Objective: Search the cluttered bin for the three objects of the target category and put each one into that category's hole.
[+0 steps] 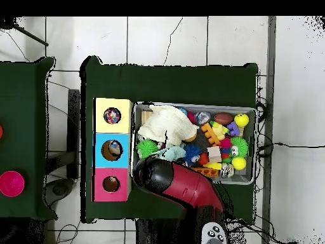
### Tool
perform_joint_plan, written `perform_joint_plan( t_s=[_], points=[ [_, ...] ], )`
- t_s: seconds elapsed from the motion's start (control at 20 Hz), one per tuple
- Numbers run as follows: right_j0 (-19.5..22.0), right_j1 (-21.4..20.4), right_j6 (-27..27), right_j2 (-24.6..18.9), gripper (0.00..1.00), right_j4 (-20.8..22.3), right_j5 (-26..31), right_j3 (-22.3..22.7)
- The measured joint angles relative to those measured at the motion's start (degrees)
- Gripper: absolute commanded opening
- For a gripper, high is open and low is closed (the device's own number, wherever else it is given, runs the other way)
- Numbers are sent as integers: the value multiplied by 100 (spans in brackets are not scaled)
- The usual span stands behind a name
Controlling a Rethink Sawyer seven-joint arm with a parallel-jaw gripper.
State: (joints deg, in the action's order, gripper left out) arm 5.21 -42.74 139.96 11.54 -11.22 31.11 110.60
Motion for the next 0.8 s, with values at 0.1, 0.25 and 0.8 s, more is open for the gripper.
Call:
perform_joint_plan(
  t_s=[0.1, 0.25, 0.8],
  points=[
    [5, -4, 0, 4, 100, 1, 0, -2],
    [88, 18, 0, 1, 100, 1, 0, -8],
    [1363, 542, 0, -241, 100, 429, -698, -74]
  ],
)
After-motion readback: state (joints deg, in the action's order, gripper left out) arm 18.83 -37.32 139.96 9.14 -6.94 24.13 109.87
